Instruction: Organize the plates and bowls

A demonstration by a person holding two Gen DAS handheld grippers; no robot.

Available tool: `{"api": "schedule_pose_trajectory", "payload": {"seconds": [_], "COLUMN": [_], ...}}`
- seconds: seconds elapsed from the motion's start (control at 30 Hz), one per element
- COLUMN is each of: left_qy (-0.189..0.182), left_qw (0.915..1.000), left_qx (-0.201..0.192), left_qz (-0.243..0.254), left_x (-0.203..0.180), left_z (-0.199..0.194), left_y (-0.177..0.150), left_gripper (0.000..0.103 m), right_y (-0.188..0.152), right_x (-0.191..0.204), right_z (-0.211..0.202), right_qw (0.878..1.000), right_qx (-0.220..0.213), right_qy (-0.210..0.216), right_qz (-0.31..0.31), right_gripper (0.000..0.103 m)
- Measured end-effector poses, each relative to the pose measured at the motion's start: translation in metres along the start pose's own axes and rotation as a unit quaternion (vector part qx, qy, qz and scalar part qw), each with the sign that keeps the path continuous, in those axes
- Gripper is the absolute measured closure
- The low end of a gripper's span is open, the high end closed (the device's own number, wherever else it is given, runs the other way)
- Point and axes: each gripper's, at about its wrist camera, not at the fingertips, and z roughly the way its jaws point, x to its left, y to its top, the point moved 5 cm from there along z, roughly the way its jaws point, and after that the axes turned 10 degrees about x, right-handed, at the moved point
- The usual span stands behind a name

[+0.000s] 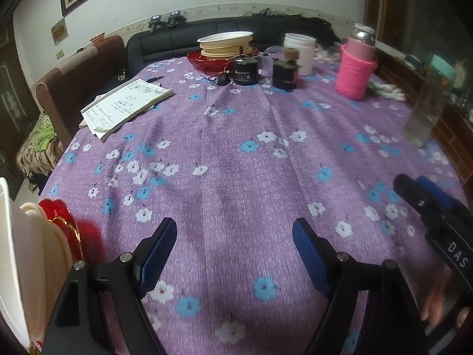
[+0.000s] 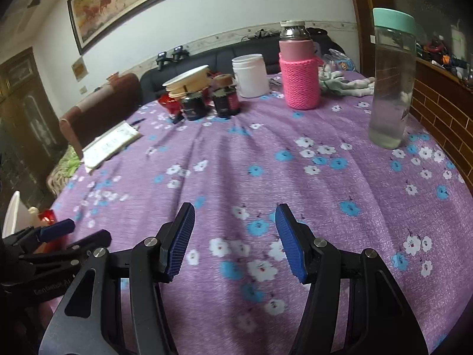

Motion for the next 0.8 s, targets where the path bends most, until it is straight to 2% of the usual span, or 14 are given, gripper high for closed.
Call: {"api": "schedule_pose_trajectory", "payload": {"seconds": [0.6,0.7,0.8], "left_qy": [-0.005,-0.017,-0.014], "left_qw": [0.9995,0.9994,0.9997], "left_qx": [0.016,0.015,0.000], "left_qz": [-0.027,-0.024,-0.021], "left_x": [0.009,0.007,0.007], "left_z": [0.029,0.025,0.005], "left_y": [0.004,0.003,-0.001], "left_gripper": [0.023,0.022,0.022], "right_y": [-0.005,-0.005,-0.004], "right_x": [-0.002,-0.002,0.002], "right_z": [0.020,0.020,0.013], "right_qw": [0.999,0.999,1.000], "right_qx": [0.018,0.018,0.009], "right_qy": [-0.033,-0.032,-0.012], "right_qz": [-0.009,-0.009,-0.008], "right_gripper": [0.046,0.046,0.046]}}
